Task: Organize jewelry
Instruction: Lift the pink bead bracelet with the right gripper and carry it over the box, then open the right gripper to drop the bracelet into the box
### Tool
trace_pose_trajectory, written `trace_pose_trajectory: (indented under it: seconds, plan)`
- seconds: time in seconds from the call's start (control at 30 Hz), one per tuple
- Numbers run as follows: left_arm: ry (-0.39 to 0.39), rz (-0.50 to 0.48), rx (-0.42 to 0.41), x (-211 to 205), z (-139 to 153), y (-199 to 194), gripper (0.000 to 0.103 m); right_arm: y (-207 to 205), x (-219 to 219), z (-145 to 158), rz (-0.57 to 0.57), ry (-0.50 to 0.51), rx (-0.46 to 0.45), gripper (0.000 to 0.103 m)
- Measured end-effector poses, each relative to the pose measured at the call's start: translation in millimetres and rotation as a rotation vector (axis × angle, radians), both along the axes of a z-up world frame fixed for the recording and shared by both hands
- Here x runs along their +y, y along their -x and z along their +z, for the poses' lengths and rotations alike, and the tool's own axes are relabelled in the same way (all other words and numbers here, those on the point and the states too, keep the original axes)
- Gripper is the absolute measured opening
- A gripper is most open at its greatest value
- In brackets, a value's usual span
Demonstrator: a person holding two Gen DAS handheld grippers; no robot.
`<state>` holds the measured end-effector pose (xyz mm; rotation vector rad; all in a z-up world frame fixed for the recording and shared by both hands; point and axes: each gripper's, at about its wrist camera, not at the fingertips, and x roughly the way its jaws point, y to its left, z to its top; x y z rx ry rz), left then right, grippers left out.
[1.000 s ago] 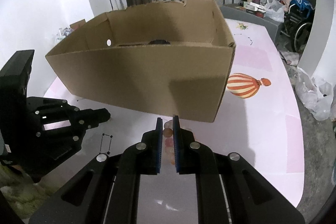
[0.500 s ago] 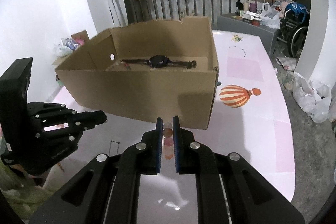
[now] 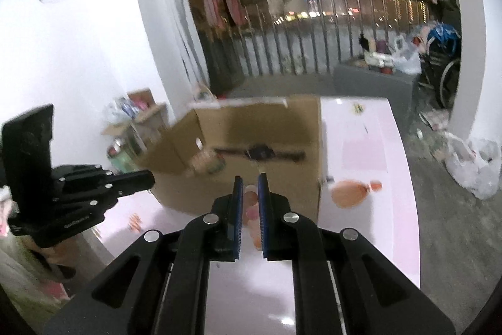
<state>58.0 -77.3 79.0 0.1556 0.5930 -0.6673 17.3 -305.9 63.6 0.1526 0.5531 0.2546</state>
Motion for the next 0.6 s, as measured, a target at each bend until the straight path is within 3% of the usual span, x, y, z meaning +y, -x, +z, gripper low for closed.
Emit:
trace_pose_trajectory:
  seconds: [0.2, 0.3, 0.5, 0.6]
  plan:
    - [0.040, 0.082, -0.004, 20.4, 21.6, -34.6, 0.001, -33.5, -12.1, 22.0, 0.043, -0.042, -0.035, 0.010]
    - [0.057, 0.101, 0.080, 26.6, 13.7, -67.3, 0.001, -59.5, -17.6, 14.5, 0.065, -0.064, 0.010, 0.010]
    - [-0.006, 0.127, 0.301, 20.1, -34.0, -126.0, 0.001, -117.2, -24.0, -15.8, 0.097, -0.072, 0.151, 0.010]
    - [-0.019, 0.131, 0.372, 17.4, -52.4, -146.0, 0.001, -140.1, -23.1, -30.9, 0.111, -0.051, 0.215, 0.010]
